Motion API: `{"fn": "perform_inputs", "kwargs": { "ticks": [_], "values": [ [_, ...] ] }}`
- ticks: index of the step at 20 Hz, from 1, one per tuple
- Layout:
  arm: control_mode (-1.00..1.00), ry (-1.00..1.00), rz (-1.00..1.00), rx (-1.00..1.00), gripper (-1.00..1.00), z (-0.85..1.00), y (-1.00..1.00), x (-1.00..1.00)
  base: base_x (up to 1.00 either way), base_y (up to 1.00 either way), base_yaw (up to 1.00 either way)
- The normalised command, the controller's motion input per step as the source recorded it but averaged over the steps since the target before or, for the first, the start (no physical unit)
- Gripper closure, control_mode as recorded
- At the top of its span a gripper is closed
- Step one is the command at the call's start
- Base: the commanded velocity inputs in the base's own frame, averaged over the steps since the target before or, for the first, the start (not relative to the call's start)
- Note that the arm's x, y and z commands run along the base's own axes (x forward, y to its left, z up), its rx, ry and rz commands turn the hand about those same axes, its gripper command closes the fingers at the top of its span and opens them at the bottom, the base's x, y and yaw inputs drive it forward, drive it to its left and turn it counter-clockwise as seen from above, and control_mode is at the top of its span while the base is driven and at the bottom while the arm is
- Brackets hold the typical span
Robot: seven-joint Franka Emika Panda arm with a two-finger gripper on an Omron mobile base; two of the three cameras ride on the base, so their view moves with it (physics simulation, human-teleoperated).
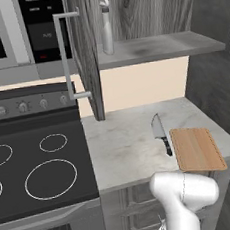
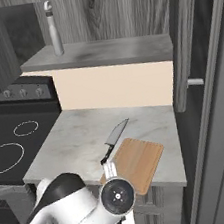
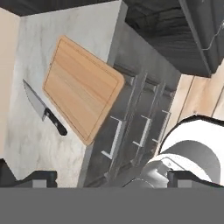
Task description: Move the cutting board and knife to the sink. Then move spray from the cabinet to the counter.
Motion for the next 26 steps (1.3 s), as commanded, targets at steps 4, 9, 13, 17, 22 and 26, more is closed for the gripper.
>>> {"fn": "perform_inputs", "kwargs": {
  "ticks": [4,9,13,17,22,26],
  "values": [
    [-1.0,-0.32,-0.13,0.1,-1.0,-0.14,0.02,0.03,0.0,0.0,0.0],
    [-1.0,-0.23,-0.09,0.07,-1.0,-0.7,0.0,0.16,0.0,0.0,0.0],
    [-1.0,-0.07,-0.01,0.02,-1.0,-0.44,-0.06,0.09,0.0,0.0,0.0],
    [-1.0,-0.06,0.0,0.0,-1.0,-0.11,-0.01,0.18,0.0,0.0,0.0],
    [-1.0,-0.09,0.01,0.01,-1.0,-0.16,-0.07,0.16,0.0,0.0,0.0],
    [-1.0,-0.08,0.0,0.01,-1.0,-0.34,-0.2,0.13,0.0,0.0,0.0]
  ]
}}
